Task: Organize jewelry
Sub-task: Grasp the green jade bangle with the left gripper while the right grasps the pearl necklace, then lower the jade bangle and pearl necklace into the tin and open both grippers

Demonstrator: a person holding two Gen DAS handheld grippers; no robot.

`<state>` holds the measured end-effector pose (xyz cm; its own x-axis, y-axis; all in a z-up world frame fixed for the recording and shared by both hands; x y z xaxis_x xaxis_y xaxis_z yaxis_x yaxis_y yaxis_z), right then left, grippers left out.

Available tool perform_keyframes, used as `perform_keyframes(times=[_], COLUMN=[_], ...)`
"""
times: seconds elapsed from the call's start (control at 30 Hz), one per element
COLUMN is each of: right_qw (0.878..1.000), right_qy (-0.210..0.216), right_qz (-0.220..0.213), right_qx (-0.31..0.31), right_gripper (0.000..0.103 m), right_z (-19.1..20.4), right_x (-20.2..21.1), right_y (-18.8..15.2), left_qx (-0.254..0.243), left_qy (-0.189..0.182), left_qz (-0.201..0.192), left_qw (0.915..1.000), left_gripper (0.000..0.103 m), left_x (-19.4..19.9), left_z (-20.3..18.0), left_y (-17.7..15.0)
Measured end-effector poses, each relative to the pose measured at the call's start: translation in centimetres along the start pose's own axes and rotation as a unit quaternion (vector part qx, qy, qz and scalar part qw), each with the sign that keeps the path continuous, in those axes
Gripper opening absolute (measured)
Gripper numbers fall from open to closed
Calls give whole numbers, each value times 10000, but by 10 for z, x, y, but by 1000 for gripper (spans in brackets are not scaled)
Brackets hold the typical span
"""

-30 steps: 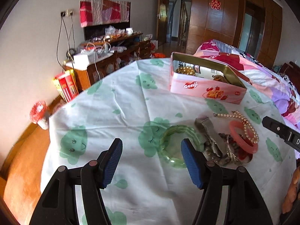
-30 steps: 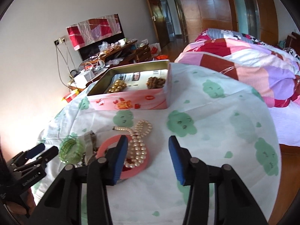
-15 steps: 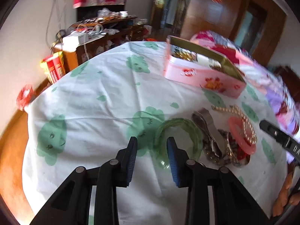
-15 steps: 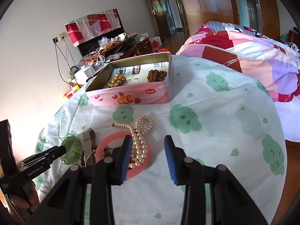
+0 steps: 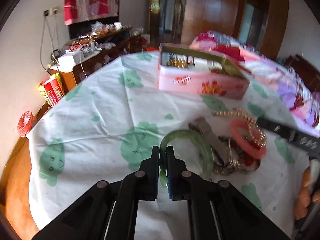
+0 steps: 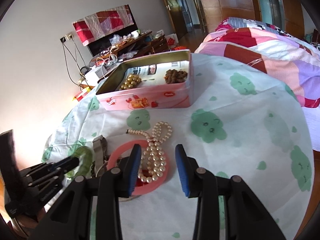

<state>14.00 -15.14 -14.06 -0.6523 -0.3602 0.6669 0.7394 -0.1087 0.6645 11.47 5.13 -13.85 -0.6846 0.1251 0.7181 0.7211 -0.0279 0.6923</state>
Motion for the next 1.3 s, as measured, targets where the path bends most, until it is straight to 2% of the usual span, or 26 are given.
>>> perform_keyframes(times=[0.13, 0.23, 0.33, 0.4, 0.77, 0.93, 1.1, 1.3], right_qw=[9993, 9991, 9988, 9985, 9983, 9976, 9969, 9960], right_qy=[218, 140, 157, 250, 470, 397, 257, 302], right_qz=[290, 394, 466, 479, -210, -515, -717, -829], right_qx=[-104, -28, 34, -28, -276, -249, -173, -104], right_gripper=[39, 39, 18, 17, 16, 16, 16, 16], right_z=[5, 8, 7, 5, 1, 2, 2, 1], right_x=[-21, -30, -33, -30, 19, 35, 38, 38], right_y=[0, 2, 1, -1, 17, 32, 39, 56], left_qx=[454, 567, 512, 464, 624, 611, 598, 533], left_qy=[-195, -309, -285, -250, -409, -518, -683, -752], left_qz=[-513, -679, -665, -625, -720, -818, -858, -990], left_qw=[9975, 9956, 9961, 9967, 9946, 9934, 9922, 9908], left_gripper=[5, 5, 5, 6, 6, 6, 6, 6], left_x=[19, 26, 23, 20, 25, 29, 27, 21], left_z=[9, 8, 4, 1, 2, -6, -16, -29], left_y=[16, 24, 25, 23, 28, 35, 45, 68])
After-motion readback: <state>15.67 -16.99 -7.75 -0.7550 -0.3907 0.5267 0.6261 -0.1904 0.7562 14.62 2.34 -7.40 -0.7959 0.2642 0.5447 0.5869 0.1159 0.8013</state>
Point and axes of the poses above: each gripper's, at about its wrist camera, not at the fingertips, and x roughly against the way its jaws point, z to its left, y to its top, the point moved 7 cm from there along -x, roughly the way its jaws point, and after that the axes turned 3 degrees about y, right-handed, at the moved point
